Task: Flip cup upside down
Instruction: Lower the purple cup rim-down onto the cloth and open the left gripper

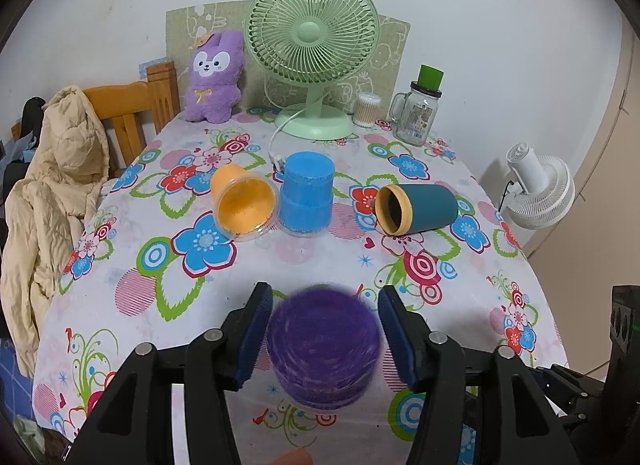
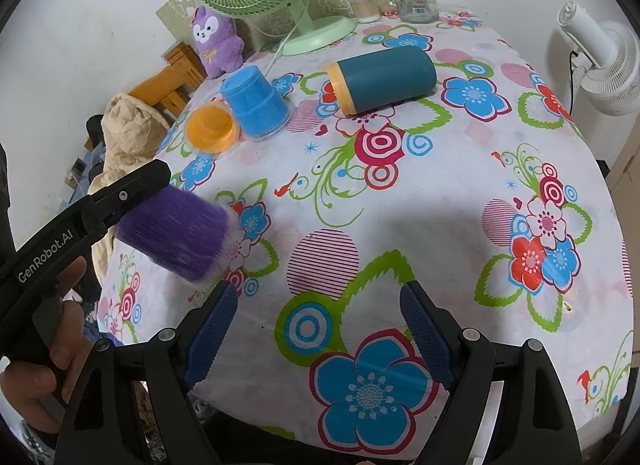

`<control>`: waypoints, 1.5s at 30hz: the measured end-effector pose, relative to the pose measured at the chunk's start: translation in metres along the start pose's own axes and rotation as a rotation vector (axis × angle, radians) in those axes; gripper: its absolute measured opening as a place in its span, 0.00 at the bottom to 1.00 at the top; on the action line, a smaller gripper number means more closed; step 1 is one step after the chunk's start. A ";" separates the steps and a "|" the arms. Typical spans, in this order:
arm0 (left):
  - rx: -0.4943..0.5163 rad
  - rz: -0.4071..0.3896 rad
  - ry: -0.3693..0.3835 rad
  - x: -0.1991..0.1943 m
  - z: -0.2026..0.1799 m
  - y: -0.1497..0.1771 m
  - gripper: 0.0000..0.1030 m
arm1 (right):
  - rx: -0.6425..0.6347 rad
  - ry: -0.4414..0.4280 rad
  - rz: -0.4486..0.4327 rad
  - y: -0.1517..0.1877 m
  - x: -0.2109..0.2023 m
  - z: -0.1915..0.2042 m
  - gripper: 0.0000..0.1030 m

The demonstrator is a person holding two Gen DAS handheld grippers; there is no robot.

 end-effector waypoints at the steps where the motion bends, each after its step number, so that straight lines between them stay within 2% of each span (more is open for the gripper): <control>1: 0.001 0.001 0.002 0.000 0.000 0.000 0.63 | 0.000 0.000 0.001 0.000 0.000 0.000 0.83; 7: -0.006 -0.001 -0.001 0.000 0.001 0.000 0.73 | -0.001 0.000 0.000 0.000 0.000 0.000 0.83; 19: -0.013 0.000 -0.003 -0.002 0.004 0.000 0.79 | -0.010 0.009 -0.005 -0.001 -0.001 0.007 0.83; 29: -0.024 -0.031 -0.025 -0.019 0.015 0.002 0.88 | -0.035 0.029 -0.057 -0.003 -0.011 0.020 0.83; 33: -0.017 -0.044 -0.038 -0.025 0.017 0.001 0.88 | -0.050 0.026 -0.087 -0.005 -0.017 0.028 0.91; 36: -0.014 -0.052 -0.046 -0.030 0.018 0.001 0.88 | -0.052 0.009 -0.120 -0.007 -0.026 0.034 0.92; 40: -0.009 -0.068 -0.060 -0.038 0.020 0.000 0.89 | -0.074 0.049 -0.192 -0.012 -0.039 0.041 0.94; 45: -0.004 -0.099 -0.080 -0.050 0.022 -0.001 0.90 | -0.083 0.052 -0.251 -0.013 -0.053 0.046 0.95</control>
Point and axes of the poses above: each gripper's, at about its wrist camera, not at the fingertips, and x roughly the way its jaws point, z to its left, y to its underside, the point moved 1 cm from there along x, roughly the way its jaws point, and after that the axes turned 14 degrees about x, right-handed, at the moved point
